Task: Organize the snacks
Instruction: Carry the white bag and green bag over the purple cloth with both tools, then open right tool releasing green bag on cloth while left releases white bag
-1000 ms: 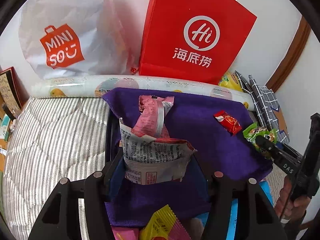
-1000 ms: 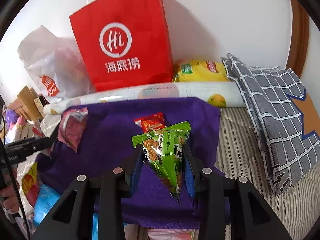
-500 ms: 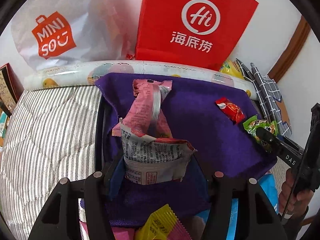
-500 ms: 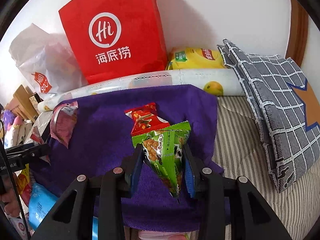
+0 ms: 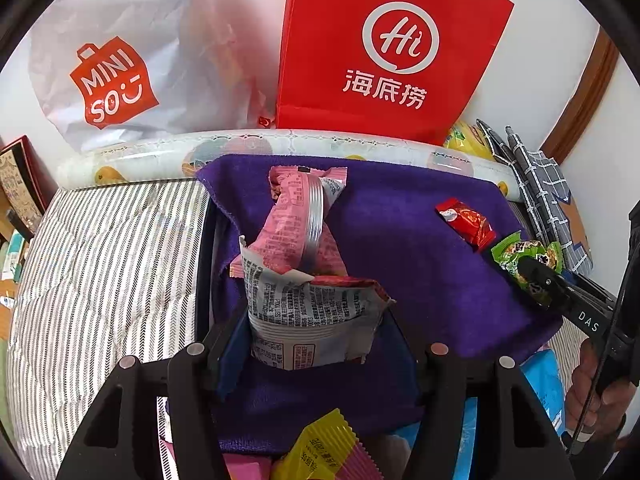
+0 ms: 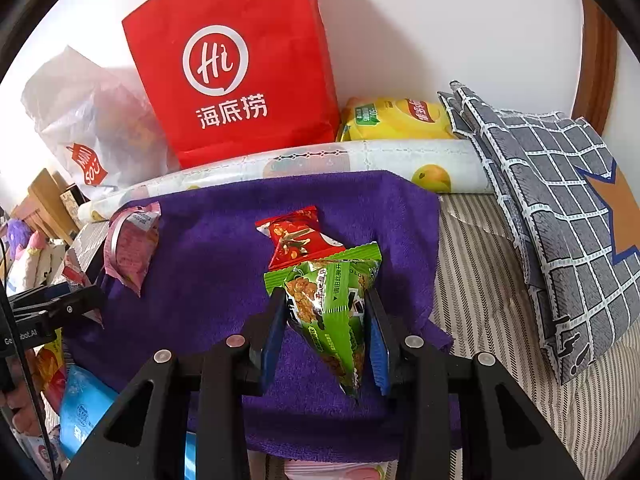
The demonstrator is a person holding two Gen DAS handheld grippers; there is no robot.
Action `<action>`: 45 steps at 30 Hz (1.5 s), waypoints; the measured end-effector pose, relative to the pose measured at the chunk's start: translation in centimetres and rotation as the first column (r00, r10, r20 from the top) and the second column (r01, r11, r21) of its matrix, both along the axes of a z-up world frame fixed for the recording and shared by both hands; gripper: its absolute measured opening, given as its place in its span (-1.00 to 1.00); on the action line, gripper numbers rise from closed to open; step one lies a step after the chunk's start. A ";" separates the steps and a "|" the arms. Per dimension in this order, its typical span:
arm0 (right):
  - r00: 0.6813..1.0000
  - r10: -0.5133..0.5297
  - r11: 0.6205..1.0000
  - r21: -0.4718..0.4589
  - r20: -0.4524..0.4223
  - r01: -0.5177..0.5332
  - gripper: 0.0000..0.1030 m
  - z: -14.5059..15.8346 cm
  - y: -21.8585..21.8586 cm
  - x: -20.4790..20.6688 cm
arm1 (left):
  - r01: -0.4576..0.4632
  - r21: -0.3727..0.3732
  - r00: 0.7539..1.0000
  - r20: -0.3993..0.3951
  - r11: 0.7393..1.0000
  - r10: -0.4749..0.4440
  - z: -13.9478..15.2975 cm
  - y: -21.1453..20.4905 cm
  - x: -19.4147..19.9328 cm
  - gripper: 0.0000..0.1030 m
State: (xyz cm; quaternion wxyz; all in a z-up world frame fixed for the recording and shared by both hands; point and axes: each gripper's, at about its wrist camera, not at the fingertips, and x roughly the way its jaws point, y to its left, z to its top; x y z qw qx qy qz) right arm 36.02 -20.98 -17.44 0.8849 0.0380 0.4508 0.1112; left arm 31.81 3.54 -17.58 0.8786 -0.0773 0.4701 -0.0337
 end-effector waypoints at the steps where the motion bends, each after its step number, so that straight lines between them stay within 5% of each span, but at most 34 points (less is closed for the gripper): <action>1: 1.000 -0.002 1.000 0.000 -0.004 0.002 -0.26 0.0 0.0 0.0 | 0.001 0.002 1.000 -0.002 1.000 -0.001 0.0 0.0 0.0 0.18; 18: 1.000 -0.012 1.000 0.001 0.003 0.012 -0.25 0.5 -0.2 -0.2 | 0.013 0.017 1.000 -0.003 1.000 -0.013 -0.3 -0.4 0.0 0.18; 26: 1.000 -0.028 0.999 0.034 0.013 0.027 0.18 1.0 -0.6 -0.4 | 0.020 0.012 1.000 -0.003 1.000 -0.020 -0.2 -0.5 0.0 0.27; 32: 0.999 -0.038 0.999 0.029 0.016 0.037 0.35 1.3 -0.4 -0.5 | 0.027 -0.037 1.000 0.007 0.999 -0.027 0.2 -0.7 -0.2 0.51; 40: 0.998 -0.069 0.998 0.002 0.014 0.069 0.43 2.1 -0.3 -0.7 | 0.016 -0.015 1.000 0.015 1.000 -0.016 0.7 -1.0 -0.4 0.55; 45: 0.995 -0.084 0.995 -0.058 0.054 0.087 0.67 3.1 0.0 -1.4 | -0.012 -0.044 1.000 0.027 0.999 0.013 1.4 -0.5 -0.7 0.63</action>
